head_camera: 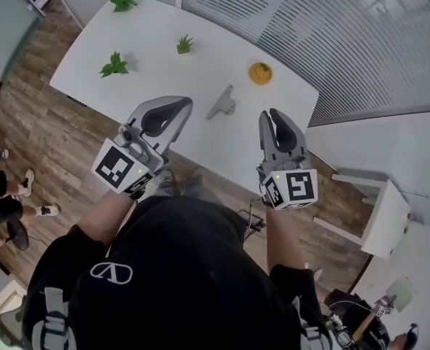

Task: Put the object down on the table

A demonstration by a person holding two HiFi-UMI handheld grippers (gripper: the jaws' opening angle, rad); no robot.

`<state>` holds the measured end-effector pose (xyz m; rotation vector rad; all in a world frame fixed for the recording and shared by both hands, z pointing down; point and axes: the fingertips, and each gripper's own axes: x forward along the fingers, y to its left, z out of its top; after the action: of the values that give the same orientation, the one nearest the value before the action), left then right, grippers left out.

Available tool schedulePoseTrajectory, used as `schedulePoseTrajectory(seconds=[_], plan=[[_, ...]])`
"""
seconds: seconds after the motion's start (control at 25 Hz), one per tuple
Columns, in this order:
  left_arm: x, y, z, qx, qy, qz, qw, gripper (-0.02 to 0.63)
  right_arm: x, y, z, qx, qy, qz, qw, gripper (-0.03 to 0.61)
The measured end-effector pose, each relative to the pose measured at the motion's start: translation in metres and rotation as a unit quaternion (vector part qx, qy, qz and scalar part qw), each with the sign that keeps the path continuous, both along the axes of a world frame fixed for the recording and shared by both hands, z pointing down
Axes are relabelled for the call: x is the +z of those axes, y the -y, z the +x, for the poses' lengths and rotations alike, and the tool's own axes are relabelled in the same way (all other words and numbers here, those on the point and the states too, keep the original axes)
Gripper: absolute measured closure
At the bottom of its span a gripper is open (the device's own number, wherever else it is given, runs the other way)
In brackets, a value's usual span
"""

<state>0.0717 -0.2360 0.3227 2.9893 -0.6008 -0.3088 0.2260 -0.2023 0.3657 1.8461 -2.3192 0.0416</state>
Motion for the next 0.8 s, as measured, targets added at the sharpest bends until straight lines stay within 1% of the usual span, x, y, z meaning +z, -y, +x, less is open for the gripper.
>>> schedulePoseTrajectory(seconds=[0.12,0.2,0.28,0.36,0.52,0.8], plan=[[-0.004,-0.004,0.006,0.008,0.002,0.007,0.9999,0.609,-0.017,-0.019,0.001,0.015,0.003,0.036,0.999,0.527],[-0.01,-0.007,0.01,0.012,-0.001,0.014,0.9998,0.609,-0.026,-0.031,-0.005,0.014,-0.013,0.061,0.998,0.541],[-0.008,-0.011,0.011,0.018,0.004,0.014,0.9997,0.609,-0.034,-0.042,-0.012,0.016,-0.031,0.083,0.996,0.564],[-0.007,-0.014,0.011,0.021,0.007,0.015,0.9996,0.609,-0.039,-0.05,-0.016,0.02,-0.029,0.098,0.995,0.569],[-0.012,-0.02,0.01,0.018,0.004,0.03,0.9994,0.609,-0.041,-0.06,-0.018,0.029,-0.017,0.116,0.993,0.571],[-0.015,-0.017,-0.002,-0.003,0.003,0.039,0.9992,0.609,-0.043,-0.066,-0.008,0.059,-0.027,0.132,0.989,0.571]])
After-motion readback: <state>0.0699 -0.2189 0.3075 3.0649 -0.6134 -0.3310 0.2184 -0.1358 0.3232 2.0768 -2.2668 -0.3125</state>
